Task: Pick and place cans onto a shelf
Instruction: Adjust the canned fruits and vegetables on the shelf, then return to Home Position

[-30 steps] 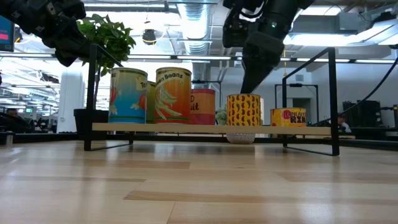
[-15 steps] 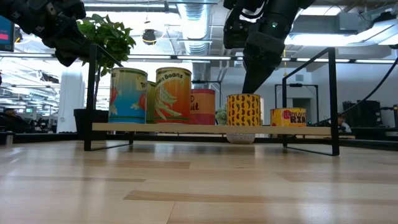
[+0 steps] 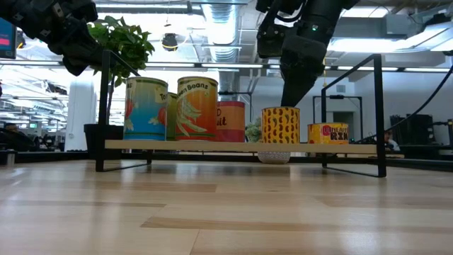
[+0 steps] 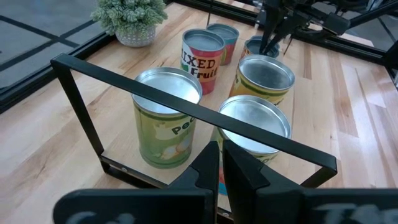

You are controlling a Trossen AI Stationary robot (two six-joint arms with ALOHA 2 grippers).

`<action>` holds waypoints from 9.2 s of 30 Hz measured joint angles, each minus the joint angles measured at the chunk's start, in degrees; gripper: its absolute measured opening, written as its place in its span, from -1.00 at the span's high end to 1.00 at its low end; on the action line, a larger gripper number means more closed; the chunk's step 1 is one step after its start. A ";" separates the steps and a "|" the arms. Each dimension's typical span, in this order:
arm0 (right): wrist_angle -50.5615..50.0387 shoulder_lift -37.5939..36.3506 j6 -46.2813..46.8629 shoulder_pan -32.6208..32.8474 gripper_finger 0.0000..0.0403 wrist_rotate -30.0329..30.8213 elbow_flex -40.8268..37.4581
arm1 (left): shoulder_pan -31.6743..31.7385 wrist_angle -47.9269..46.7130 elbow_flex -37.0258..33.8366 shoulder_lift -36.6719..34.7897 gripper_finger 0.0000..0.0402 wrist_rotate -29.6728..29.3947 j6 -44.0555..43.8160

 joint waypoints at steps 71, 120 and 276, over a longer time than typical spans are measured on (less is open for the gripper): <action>25.87 0.17 -13.13 -13.09 0.73 -6.72 12.76 | -0.02 0.02 0.00 0.01 0.96 -1.06 -2.03; -14.62 26.34 -18.73 -14.36 0.91 -8.94 44.02 | -0.02 -1.51 0.00 -0.01 0.96 -1.09 -2.52; 44.22 -89.15 -11.00 -8.52 0.84 7.39 -69.44 | 13.88 32.09 -25.57 -24.16 0.96 16.95 12.35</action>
